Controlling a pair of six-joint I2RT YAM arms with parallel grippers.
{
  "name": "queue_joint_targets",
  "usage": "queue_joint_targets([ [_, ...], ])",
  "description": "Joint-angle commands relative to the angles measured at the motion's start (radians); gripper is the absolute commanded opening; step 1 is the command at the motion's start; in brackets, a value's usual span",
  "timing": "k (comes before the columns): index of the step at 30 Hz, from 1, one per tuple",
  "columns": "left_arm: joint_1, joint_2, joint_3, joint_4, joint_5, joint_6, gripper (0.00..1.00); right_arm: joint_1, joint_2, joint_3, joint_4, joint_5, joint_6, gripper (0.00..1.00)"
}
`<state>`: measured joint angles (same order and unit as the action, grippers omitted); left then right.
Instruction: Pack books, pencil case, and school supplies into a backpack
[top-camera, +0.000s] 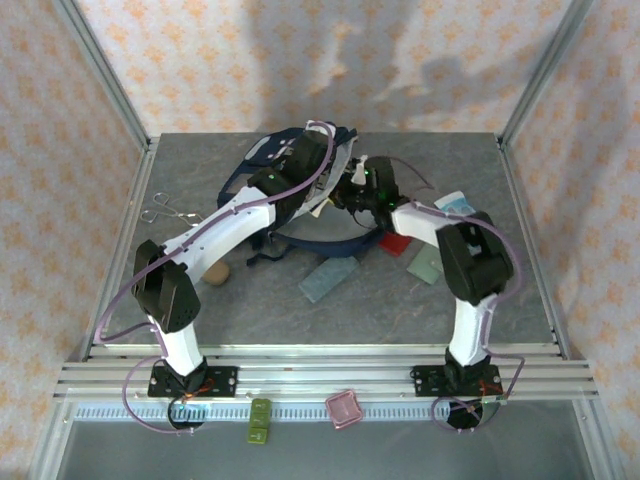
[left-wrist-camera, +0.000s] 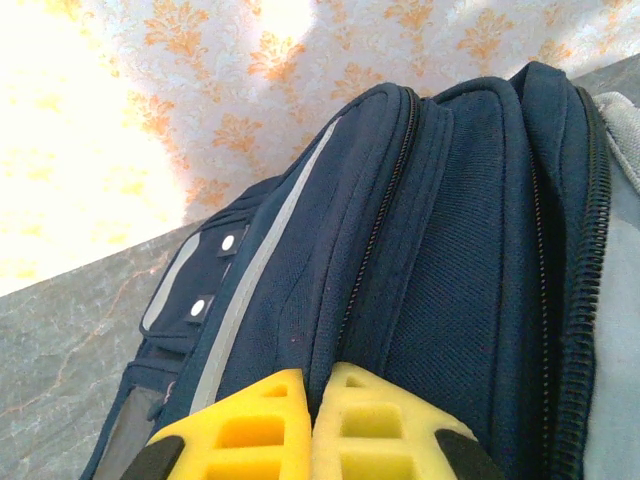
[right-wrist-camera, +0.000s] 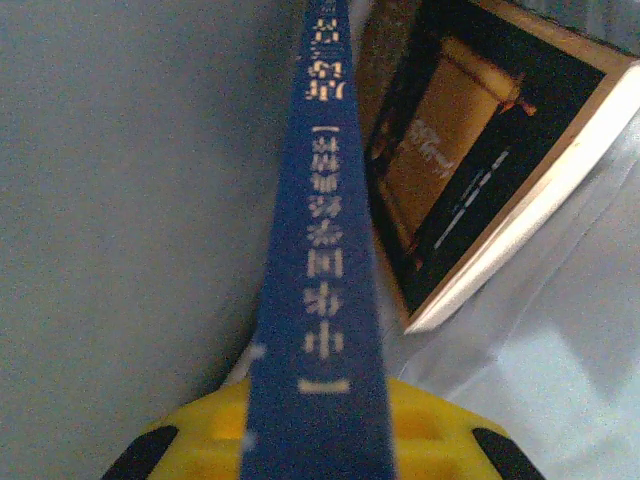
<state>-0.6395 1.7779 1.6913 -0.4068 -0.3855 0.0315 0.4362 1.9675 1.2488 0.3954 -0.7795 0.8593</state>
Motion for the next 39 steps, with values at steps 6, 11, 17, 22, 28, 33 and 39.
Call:
queue_joint_targets([
  [6,-0.003,-0.087,0.004,0.102,0.006,-0.028,0.0,0.009,0.248,0.336,-0.26,0.048,0.014,0.29],
  [11,-0.003,-0.09,-0.011,0.105,0.022,-0.039,0.0,0.0,0.223,0.34,-0.497,0.156,-0.043,0.43],
  [17,-0.003,-0.095,-0.046,0.118,0.035,-0.057,0.0,0.001,0.175,0.28,-0.464,0.177,-0.046,0.34],
  [22,-0.003,-0.089,-0.046,0.115,0.04,-0.074,0.0,0.021,0.259,0.404,-0.474,0.139,-0.03,0.11],
  [28,-0.003,-0.081,-0.044,0.12,0.043,-0.107,0.0,0.049,0.414,0.616,-0.47,0.08,0.008,0.12],
  [33,-0.003,-0.046,-0.017,0.097,-0.019,-0.137,0.0,0.053,0.388,0.601,-0.531,0.096,-0.035,0.22],
  [39,0.027,0.036,0.079,0.062,-0.115,-0.229,0.0,0.044,0.103,0.306,-0.539,0.195,-0.141,0.35],
])
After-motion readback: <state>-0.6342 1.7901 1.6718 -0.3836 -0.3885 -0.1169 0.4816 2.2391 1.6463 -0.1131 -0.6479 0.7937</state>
